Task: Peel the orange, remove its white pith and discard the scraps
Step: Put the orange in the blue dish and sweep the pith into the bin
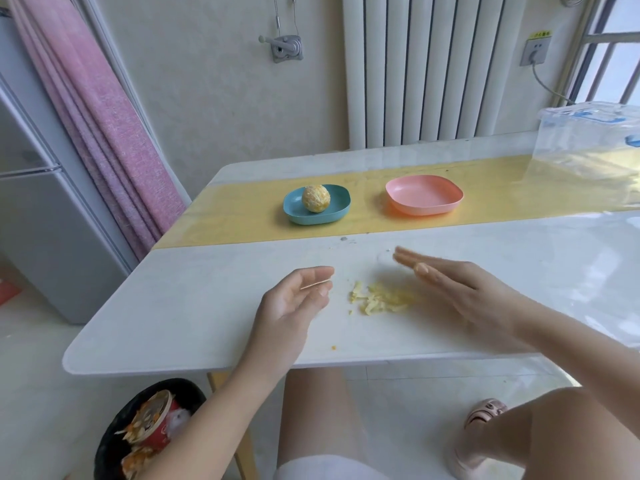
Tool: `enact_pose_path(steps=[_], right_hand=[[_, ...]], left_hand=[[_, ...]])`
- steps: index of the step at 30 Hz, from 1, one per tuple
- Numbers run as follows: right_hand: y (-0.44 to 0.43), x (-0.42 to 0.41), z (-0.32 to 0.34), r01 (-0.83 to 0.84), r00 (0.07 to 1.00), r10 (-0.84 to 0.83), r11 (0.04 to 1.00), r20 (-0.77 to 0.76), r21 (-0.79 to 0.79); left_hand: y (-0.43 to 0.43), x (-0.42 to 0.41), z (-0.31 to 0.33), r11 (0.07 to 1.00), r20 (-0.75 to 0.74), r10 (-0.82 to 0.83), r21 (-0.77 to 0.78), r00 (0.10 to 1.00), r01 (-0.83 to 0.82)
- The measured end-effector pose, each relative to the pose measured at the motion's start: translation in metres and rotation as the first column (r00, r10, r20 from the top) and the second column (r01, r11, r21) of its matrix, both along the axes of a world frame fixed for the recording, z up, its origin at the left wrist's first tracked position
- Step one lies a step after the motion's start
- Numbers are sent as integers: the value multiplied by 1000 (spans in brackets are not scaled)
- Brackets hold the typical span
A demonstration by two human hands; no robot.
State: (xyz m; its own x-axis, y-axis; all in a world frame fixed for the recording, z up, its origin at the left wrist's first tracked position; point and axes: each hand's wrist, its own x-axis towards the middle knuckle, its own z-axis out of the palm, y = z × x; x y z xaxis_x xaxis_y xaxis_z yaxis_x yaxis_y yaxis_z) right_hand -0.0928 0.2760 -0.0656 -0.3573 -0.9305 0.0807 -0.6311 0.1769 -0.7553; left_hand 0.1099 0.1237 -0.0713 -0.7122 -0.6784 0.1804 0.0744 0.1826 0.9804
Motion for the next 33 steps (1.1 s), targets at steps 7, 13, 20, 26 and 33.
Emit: enact_pose_path(steps=[7, 13, 20, 26, 33], right_hand=[[-17, 47, -25, 463, 815, -297, 850, -498, 251], [-71, 74, -19, 316, 894, -215, 925, -392, 213], [-52, 84, -18, -27, 889, 8, 999, -457, -36], [-23, 94, -32, -247, 898, 108, 926, -426, -287], [4, 99, -31, -362, 918, 303, 903, -257, -230]], left_hand=[[13, 27, 3, 736, -191, -86, 649, 978, 192], [26, 53, -14, 495, -67, -361, 832, 930, 252], [53, 18, -63, 148, -160, -277, 967, 948, 206], [59, -7, -49, 17, -391, -78, 919, 917, 394], [61, -4, -44, 46, -321, -44, 945, 946, 323]])
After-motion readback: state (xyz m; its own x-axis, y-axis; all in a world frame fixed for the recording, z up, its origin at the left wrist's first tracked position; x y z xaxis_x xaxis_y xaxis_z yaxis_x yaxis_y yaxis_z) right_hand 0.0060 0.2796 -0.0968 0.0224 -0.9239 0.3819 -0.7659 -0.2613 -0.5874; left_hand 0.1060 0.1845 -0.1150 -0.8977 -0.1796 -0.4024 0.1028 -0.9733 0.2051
